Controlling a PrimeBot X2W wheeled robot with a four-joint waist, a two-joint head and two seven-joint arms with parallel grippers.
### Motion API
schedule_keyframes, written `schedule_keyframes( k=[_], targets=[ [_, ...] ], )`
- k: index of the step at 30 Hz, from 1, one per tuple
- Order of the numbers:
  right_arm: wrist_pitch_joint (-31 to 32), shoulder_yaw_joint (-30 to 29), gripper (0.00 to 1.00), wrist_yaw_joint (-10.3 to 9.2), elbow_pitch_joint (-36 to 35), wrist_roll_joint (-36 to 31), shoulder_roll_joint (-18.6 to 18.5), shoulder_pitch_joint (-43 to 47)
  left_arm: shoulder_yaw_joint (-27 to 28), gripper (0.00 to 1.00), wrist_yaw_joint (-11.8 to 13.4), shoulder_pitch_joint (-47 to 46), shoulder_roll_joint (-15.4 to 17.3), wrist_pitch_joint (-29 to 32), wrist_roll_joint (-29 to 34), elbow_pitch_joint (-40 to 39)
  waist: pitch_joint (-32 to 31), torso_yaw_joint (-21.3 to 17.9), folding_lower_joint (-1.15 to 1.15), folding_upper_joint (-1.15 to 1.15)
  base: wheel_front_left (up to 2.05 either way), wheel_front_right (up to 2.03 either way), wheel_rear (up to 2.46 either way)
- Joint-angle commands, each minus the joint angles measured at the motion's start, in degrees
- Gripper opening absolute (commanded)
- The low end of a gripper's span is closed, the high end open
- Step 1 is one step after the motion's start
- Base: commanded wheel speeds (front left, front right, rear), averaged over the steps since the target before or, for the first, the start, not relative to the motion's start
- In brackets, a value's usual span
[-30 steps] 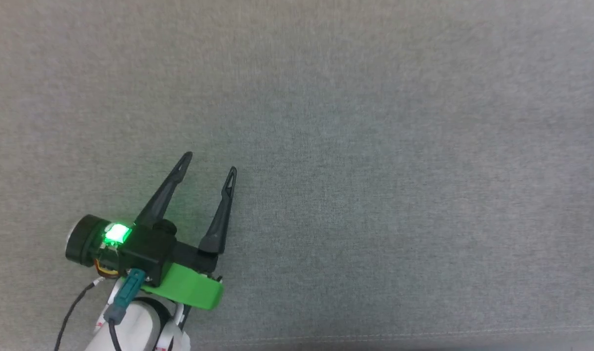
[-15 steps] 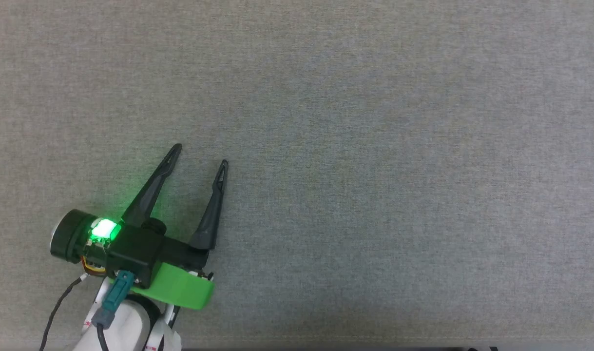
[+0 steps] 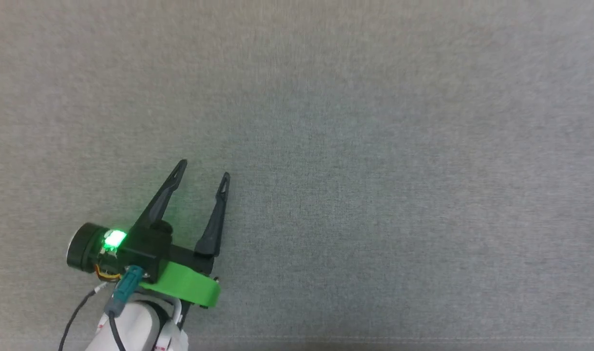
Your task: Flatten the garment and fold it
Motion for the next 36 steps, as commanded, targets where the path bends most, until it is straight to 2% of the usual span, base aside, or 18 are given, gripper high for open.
schedule_keyframes(
  k=[1,6,11,19,24,29,36],
  targets=[
    [-0.5,1.5,1.00,-0.10,-1.5,0.5,0.9,-1.8,0.4,1.00,0.6,0.1,-0.1,-0.4,-0.9,0.9,-6.3,-0.6,0.00,0.00,0.00,0.00,0.00],
    [-3.6,5.8,1.00,-0.10,-6.2,5.4,4.2,-5.7,1.9,1.00,1.2,1.3,-0.1,-0.7,-2.9,3.4,-12.7,-0.7,0.00,0.00,0.00,0.00,0.00],
    [-8.3,7.7,1.00,-0.10,-9.2,8.8,8.5,-6.3,3.8,1.00,2.0,2.1,0.4,-0.3,-4.6,4.1,-17.3,-0.6,0.00,0.00,0.00,0.00,0.00],
    [-14.3,2.1,1.00,-0.10,-13.6,14.1,19.7,-1.6,5.2,1.00,3.7,3.8,1.6,1.4,-5.3,4.4,-22.0,-0.6,0.00,0.00,0.00,0.00,0.00],
    [-15.8,-3.7,1.00,-0.10,-18.1,12.8,28.4,6.0,5.0,1.00,4.6,5.1,1.8,2.3,-5.2,4.2,-23.8,-0.4,0.00,0.00,0.00,0.00,0.00],
    [-14.2,-10.2,1.00,-0.10,-25.8,8.4,39.0,16.6,5.2,1.00,5.1,5.9,1.6,2.6,-6.1,4.3,-25.4,0.3,0.00,0.00,0.00,0.00,0.00],
    [-12.1,-13.7,1.00,-0.10,-35.3,2.4,48.3,27.4,5.6,1.00,5.0,7.0,1.4,2.1,-7.5,4.7,-26.7,0.8,0.00,0.00,0.00,0.00,0.00]
  ],
)
